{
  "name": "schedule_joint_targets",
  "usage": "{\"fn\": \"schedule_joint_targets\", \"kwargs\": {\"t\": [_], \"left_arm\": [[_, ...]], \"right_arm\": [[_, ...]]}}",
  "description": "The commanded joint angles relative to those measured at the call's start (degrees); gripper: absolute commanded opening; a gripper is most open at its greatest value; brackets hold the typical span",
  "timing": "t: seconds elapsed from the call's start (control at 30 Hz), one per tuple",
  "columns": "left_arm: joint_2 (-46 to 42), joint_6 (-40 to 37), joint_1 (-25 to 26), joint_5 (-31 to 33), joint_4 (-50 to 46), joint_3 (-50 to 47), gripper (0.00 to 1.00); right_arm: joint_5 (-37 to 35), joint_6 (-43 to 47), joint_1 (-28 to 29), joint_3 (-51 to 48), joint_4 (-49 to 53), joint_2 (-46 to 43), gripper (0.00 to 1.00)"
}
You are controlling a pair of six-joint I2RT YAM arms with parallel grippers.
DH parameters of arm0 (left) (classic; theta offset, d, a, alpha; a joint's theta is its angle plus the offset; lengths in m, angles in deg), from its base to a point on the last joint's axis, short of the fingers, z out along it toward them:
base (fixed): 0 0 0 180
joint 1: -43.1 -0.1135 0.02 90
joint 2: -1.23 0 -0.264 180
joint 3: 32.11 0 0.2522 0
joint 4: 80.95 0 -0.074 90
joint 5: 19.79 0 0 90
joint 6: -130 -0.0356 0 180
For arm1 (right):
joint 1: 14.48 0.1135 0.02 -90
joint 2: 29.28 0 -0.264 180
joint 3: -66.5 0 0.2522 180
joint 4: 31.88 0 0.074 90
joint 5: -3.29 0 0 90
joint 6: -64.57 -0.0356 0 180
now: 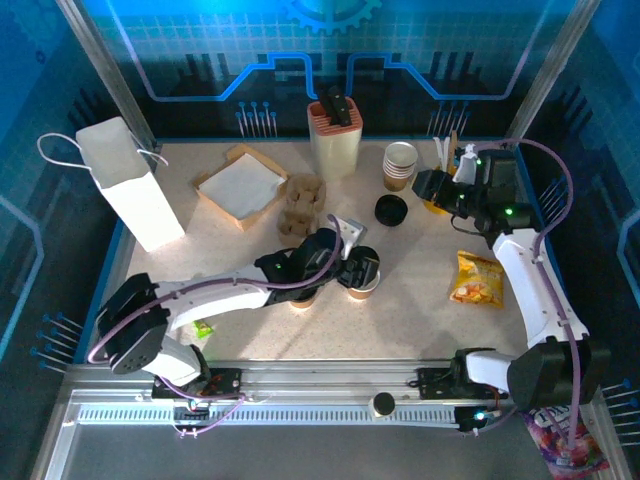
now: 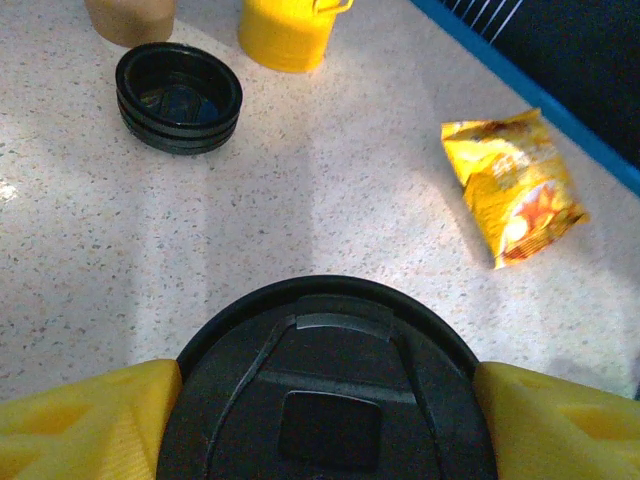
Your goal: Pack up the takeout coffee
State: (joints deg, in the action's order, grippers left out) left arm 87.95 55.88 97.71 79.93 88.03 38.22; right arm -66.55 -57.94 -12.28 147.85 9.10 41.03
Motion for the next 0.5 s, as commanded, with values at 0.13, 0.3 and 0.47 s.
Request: {"fn": "schedule_joint_targets", "kwargs": {"t": [0.13,0.3,0.47], "left_arm": [[4.69,-6.86,1.97,2.61,-5.33,4.51,0.77],[6.80,-7.96,2.43,3.17,-6.06,5.40,0.79],[8.32,-9.15,2.74,4.50,-6.87,6.00,0.81]], "right_arm": [[1.55,1.14,-0.62,-1.68,0.19,-1.00,0.57],[2.59,0.52,-0.68,-2.45,-0.58,-0.52,0.57],[2.76,0.57,-0.68,-2.85,-0.70,-0.52,0.58]]}}
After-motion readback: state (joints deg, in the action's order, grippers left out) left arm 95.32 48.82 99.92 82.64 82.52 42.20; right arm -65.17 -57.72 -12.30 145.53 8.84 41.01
